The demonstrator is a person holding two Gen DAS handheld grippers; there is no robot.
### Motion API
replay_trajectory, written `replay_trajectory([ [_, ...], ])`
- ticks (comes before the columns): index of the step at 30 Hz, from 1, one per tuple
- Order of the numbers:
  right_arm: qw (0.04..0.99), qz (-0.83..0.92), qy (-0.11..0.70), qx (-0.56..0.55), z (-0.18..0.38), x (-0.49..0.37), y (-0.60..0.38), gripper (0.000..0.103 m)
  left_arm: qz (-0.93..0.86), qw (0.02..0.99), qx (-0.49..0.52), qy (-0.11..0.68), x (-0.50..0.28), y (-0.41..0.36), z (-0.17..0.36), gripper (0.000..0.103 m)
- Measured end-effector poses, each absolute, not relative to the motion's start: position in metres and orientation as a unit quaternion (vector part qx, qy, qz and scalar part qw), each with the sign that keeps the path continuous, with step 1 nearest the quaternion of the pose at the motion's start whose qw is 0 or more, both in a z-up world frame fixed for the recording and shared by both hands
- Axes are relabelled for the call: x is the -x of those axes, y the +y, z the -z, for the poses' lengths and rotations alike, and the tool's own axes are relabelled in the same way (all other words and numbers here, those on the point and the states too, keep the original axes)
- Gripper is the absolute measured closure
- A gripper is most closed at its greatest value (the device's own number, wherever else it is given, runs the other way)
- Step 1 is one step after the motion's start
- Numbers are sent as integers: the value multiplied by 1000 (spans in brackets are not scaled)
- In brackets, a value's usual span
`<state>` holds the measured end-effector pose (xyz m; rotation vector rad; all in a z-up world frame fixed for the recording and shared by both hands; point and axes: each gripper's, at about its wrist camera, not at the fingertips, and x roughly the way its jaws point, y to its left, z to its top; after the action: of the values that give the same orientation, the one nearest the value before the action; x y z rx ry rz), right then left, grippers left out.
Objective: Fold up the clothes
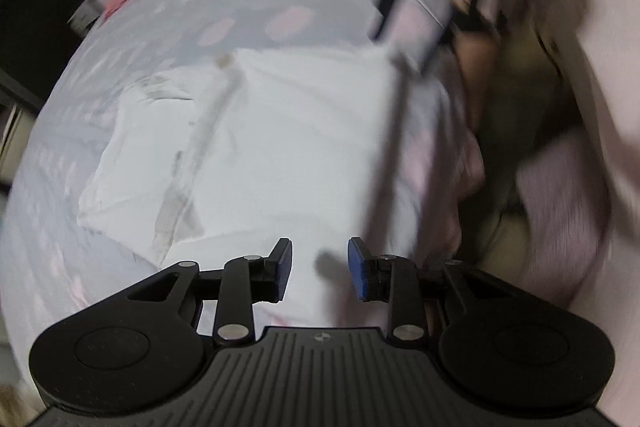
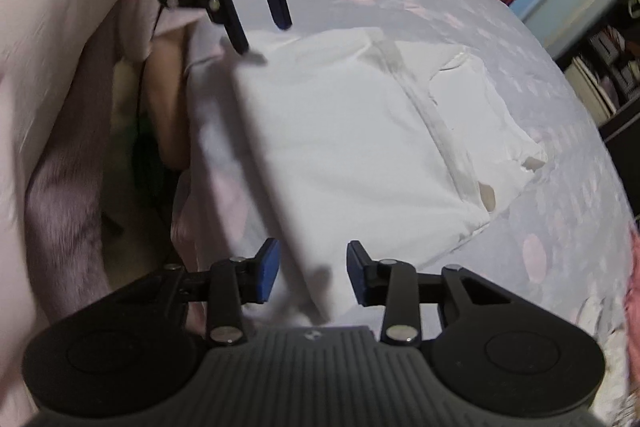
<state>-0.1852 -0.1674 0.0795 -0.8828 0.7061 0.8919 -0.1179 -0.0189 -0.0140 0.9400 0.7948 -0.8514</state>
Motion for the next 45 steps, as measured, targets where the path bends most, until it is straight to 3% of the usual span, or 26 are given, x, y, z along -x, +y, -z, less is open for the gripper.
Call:
replay_trajectory([
  [4,772,-397,324,376,-83,167,-164,64,367,752,-396,379,94,-19,16,74],
  [6,780,-385,337,361,-79,153,-161,74,357,757,-384,389,83,-19,18,74],
  [7,783,-374,349,354,-78,145,-161,84,352,759,-380,395,76,-18,19,74],
  [11,787,-363,397,302,-66,117,-165,86,332,764,-359,420,52,-12,24,74],
  [28,846,-281,414,183,-48,26,-180,86,255,824,-238,446,-39,14,35,74],
  [31,851,-274,419,158,-45,15,-184,86,243,836,-215,444,-50,19,35,71],
  [33,853,-275,416,154,-45,11,-183,87,234,843,-199,442,-57,23,35,62],
  [42,882,-240,397,86,-57,-18,-194,86,188,875,-125,429,-103,41,23,63],
  [43,884,-233,398,79,-56,-24,-195,81,183,875,-117,433,-109,42,25,62],
  [44,886,-225,399,75,-55,-29,-194,69,178,874,-110,438,-116,43,27,62],
  [45,888,-216,399,72,-53,-34,-194,67,172,874,-103,443,-122,43,29,60],
])
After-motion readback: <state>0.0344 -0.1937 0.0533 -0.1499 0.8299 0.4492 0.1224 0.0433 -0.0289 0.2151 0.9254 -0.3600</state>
